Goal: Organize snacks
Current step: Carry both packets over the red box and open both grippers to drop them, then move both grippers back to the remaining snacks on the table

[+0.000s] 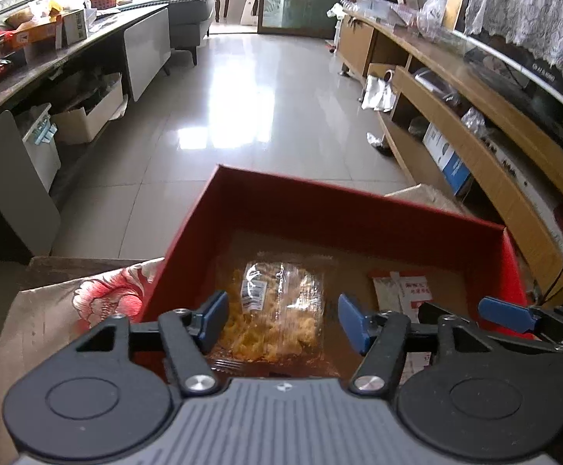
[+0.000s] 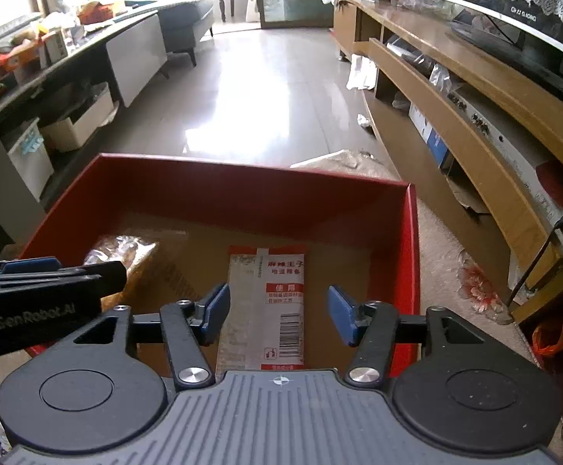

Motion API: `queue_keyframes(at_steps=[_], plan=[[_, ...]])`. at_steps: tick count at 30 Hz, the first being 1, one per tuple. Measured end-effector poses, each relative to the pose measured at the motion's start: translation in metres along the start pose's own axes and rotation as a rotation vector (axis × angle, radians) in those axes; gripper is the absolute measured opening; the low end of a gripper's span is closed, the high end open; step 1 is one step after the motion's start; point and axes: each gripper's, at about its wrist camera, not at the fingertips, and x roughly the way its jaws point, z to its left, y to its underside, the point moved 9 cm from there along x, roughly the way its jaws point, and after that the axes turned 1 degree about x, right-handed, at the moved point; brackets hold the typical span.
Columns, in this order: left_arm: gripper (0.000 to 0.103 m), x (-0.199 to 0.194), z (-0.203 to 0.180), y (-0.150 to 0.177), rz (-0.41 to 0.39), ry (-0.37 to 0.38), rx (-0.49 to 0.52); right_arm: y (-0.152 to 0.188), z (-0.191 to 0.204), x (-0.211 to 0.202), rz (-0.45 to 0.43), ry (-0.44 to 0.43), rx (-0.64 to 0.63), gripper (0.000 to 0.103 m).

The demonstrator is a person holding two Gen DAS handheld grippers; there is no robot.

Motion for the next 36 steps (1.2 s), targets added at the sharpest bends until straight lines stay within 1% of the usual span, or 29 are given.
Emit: queue_keyframes(at_steps=[5, 13, 21, 28, 33, 36], plan=[[0.067, -0.019, 0.004, 0.001, -0.017, 0.012, -0.017, -0.006, 0.003, -0.015, -0.027, -0.004, 0.0, 0.066], [0.068, -0.045, 0.017, 0.009, -0.033, 0.017, -0.027, -0.004, 0.015, -0.037, -0.039, -0.002, -0.02, 0.067], [0.069, -0.065, 0.03, 0.033, -0.001, 0.042, -0.034, 0.012, 0.029, -0.061, -0.029, 0.019, -0.088, 0.069], [0.07, -0.084, 0.049, 0.057, 0.019, 0.052, -0.04, 0.033, 0.037, -0.076, -0.009, 0.017, -0.105, 0.07], [0.071, -0.086, 0.072, 0.081, 0.061, 0.027, -0.054, 0.046, 0.048, -0.083, 0.011, 0.002, -0.133, 0.072], [0.071, -0.083, 0.086, 0.099, 0.101, 0.012, -0.069, 0.053, 0.055, -0.086, 0.024, -0.013, -0.141, 0.072]])
